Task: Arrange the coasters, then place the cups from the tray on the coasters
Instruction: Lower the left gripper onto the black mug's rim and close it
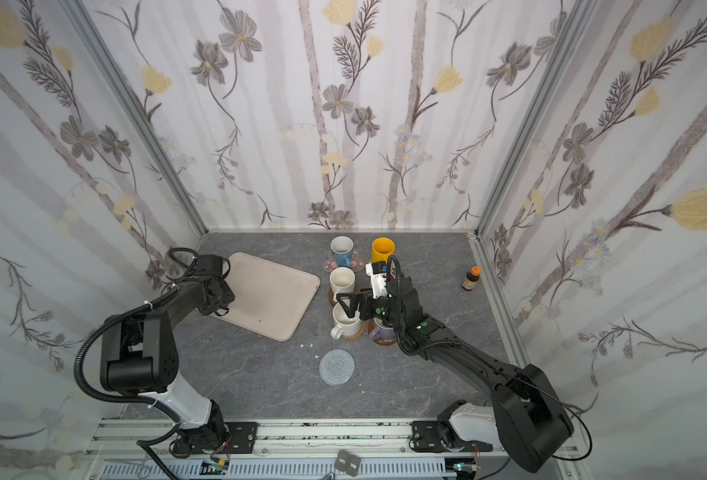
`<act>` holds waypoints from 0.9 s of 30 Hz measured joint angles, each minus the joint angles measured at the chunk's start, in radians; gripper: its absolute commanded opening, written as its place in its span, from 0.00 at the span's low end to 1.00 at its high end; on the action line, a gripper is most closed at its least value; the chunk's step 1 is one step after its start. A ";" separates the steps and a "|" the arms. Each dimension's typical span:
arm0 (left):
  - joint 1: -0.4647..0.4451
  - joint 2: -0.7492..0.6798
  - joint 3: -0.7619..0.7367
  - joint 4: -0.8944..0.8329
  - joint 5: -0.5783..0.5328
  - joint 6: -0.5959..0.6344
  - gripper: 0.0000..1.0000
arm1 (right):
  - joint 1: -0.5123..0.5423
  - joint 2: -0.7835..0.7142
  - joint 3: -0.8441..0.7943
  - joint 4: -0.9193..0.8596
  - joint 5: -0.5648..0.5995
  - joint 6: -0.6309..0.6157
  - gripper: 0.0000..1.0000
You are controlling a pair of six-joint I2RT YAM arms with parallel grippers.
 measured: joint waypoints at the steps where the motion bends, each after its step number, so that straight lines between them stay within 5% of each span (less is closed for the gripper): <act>1: 0.000 0.005 0.003 0.000 0.000 0.000 0.49 | 0.000 0.002 0.000 0.000 -0.001 0.000 1.00; 27: 0.007 0.011 0.009 0.021 0.039 0.023 0.20 | 0.000 0.015 0.002 0.002 -0.004 0.000 1.00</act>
